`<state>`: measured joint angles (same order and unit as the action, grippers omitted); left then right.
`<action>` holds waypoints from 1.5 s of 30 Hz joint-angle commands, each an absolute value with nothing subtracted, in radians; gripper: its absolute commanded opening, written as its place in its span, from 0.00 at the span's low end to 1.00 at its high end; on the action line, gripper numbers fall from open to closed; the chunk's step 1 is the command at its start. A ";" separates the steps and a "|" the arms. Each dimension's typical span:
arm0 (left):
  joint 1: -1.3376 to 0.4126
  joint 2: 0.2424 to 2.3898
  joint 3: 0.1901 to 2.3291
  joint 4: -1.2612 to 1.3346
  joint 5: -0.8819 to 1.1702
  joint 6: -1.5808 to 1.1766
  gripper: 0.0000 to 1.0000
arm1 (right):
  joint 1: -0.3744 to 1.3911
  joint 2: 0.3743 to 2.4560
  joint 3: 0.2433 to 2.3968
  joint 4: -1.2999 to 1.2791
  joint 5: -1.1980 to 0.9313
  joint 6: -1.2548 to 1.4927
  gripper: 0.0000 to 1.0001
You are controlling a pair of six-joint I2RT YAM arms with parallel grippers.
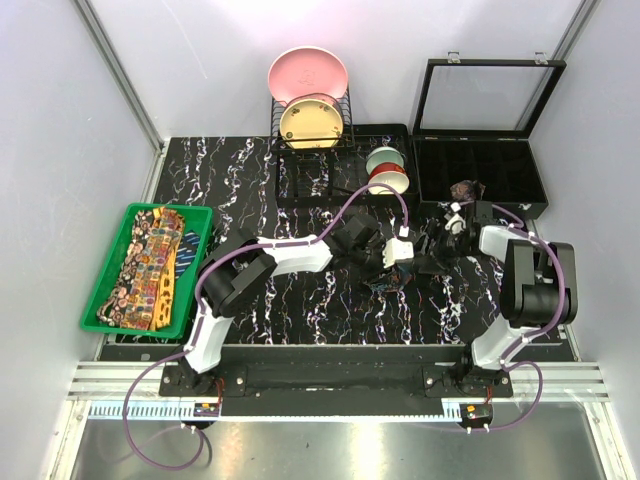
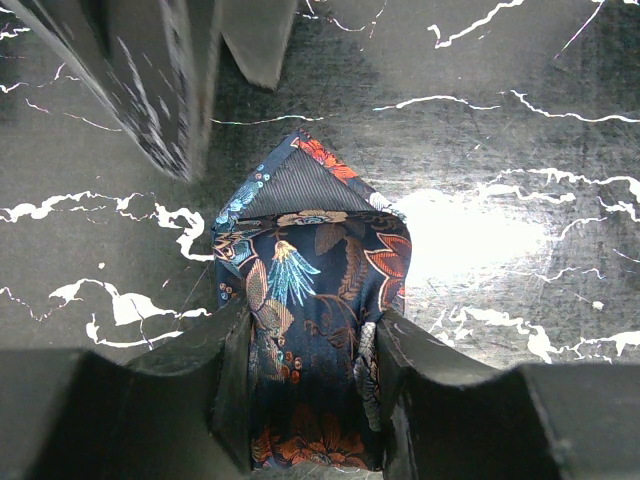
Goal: Roll the ties
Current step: Roll the tie at the center of the board, then pick up the tie at the center of the board.
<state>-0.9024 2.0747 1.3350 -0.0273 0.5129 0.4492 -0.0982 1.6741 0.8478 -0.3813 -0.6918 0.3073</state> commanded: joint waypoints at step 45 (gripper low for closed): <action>-0.874 2.115 1.298 -0.150 0.494 0.456 0.09 | -0.074 1.684 0.574 0.123 -1.111 0.506 0.63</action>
<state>-0.8906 2.0747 1.3331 -0.0277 0.5301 0.4477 -0.0906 1.6958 0.5667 0.1013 -1.0645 0.5163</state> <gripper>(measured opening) 0.412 0.639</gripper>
